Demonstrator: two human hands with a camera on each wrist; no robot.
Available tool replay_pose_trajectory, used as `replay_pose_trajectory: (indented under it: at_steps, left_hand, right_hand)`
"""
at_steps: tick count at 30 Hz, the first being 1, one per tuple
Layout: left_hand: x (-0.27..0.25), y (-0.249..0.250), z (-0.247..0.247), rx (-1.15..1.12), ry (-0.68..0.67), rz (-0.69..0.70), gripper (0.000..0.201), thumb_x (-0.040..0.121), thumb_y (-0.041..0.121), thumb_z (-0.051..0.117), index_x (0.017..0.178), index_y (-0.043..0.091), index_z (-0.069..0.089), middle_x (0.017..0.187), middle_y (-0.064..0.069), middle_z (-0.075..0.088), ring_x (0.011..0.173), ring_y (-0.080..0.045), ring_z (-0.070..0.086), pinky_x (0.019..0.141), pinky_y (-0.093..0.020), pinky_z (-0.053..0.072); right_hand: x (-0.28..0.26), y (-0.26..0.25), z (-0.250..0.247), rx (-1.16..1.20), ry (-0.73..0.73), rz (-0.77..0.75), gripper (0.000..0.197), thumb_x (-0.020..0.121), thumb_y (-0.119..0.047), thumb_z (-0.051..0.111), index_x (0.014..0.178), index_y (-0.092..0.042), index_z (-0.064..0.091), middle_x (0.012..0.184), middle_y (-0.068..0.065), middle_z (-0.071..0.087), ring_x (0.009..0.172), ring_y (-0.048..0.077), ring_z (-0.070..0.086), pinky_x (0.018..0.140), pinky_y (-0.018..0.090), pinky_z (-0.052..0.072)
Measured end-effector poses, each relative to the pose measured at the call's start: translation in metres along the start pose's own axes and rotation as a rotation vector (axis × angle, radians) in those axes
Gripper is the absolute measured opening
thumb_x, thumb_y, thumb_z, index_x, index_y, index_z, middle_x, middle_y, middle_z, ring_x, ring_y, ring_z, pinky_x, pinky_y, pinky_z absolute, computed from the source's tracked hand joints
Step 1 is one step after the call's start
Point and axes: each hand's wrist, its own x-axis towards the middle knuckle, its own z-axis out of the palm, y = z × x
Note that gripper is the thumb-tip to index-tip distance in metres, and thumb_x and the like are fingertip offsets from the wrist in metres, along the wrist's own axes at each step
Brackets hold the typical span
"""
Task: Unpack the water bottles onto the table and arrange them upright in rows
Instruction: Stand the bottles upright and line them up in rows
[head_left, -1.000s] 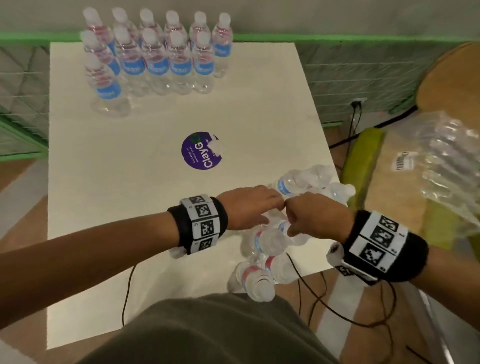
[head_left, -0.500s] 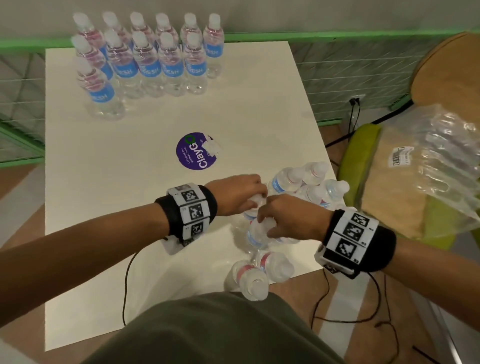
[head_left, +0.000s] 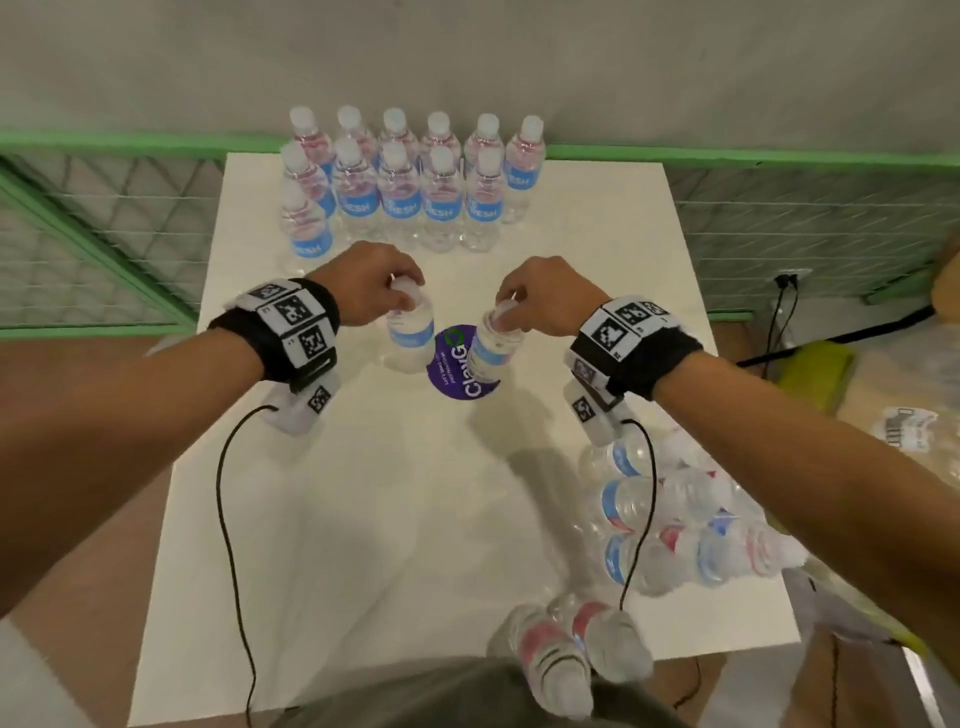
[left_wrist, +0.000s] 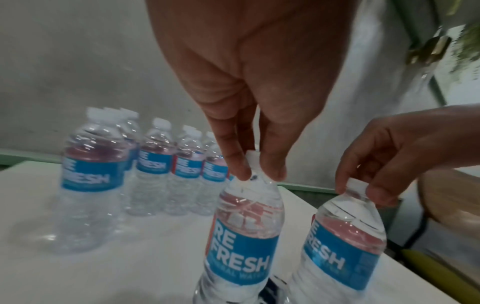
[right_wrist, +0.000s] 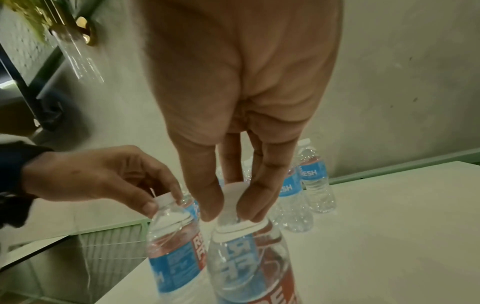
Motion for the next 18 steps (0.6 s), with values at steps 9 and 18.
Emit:
replay_pose_trajectory:
  at_steps: [9,18]
  left_hand:
    - [0.017,-0.053,-0.018,-0.040,0.140,-0.142,0.034,0.084,0.025,0.065,0.112,0.007,0.061,0.109,-0.016,0.059,0.087,-0.022,0.050,0.080,-0.032,0.038]
    - [0.018,-0.055,-0.014,-0.083,0.131,-0.107,0.042,0.080,0.023,0.070,0.119,0.015,0.057,0.113,-0.012,0.058,0.091,-0.021,0.050,0.085,-0.031,0.038]
  right_hand:
    - [0.067,-0.024,-0.002,-0.064,-0.029,-0.114,0.041,0.080,-0.023,0.071,0.119,-0.012,0.061,0.115,0.009,0.057,0.101,0.023,0.053,0.081,0.025,0.036]
    - [0.075,-0.018,-0.004,0.026,0.023,-0.095,0.027,0.079,-0.018,0.070,0.104,-0.009,0.064,0.098,0.005,0.060,0.081,0.016,0.054,0.069,0.024,0.040]
